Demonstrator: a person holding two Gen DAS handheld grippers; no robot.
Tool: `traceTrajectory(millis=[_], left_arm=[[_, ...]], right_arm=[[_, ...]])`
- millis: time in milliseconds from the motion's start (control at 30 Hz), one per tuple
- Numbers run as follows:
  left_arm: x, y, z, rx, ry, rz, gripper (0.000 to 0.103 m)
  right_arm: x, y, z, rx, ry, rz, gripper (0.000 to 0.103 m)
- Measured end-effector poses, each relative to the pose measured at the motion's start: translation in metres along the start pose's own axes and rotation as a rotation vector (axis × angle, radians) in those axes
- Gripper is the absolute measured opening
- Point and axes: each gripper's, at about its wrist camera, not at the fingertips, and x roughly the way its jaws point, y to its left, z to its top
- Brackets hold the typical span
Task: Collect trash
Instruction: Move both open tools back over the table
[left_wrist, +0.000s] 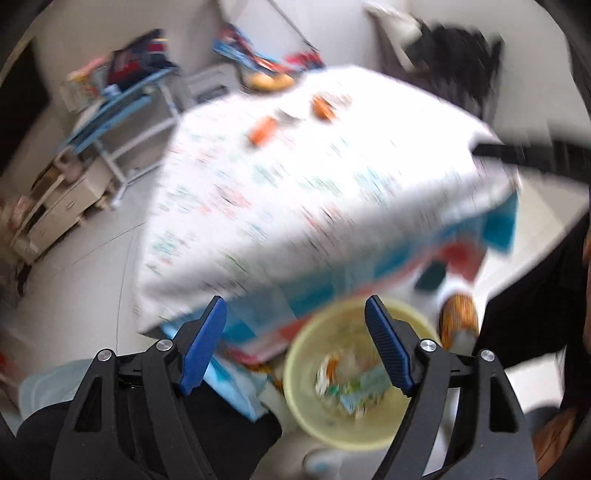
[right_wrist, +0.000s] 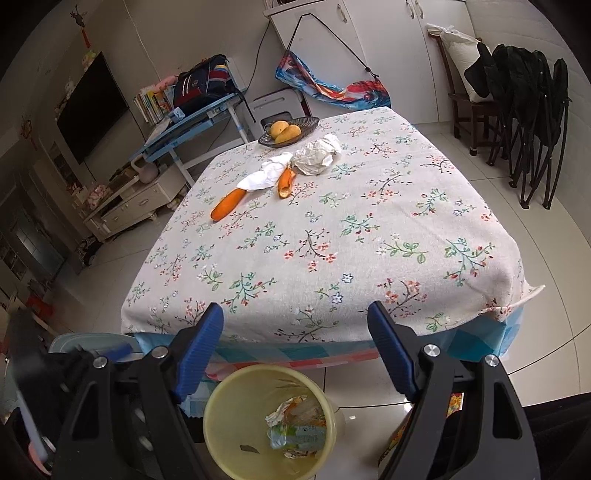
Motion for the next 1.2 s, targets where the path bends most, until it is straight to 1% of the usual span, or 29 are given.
traceTrajectory(millis=[67,167,333,567,767,867,967,1100,1200], left_arm=[[0.000,0.017,0.010,-0.077,-0.016,0.008,0.074],[0.001,0.035,0.028,-0.139,-0.033,0.024,0.075],[0.013,0.053,0.056,-0.162,-0.044,0.039,0.075],[0.048,0.076,0.094,-0.242,-0.015,0.007,0.075],[0.073,0.079,0.118,-0.248,-0.006,0.004,0.076],[0.087,0.083,0.129,-0.253,0.008,-0.006,0.075],[0.098,0.084,0.139,-0.263,0.019,-0.020,0.075],[0.114,0.081,0.152,-0.251,0.028,-0.021,0.075],[0.125,0.079,0.159,-0.239,0.038,-0.024,0.075]], right_arm=[[0.004,0.003,0.002,-0.010,0.011,0.006,0.077],[0.010,0.010,0.007,-0.030,0.018,0.010,0.077],[0.024,0.017,0.026,-0.048,0.028,0.017,0.077],[0.061,0.025,0.060,-0.066,0.056,0.008,0.077],[0.094,0.025,0.082,-0.056,0.070,-0.008,0.076],[0.116,0.028,0.094,-0.062,0.081,-0.017,0.071],[0.132,0.027,0.105,-0.061,0.082,-0.030,0.068],[0.143,0.022,0.113,-0.040,0.082,-0.037,0.067],[0.144,0.017,0.117,-0.027,0.074,-0.042,0.066]])
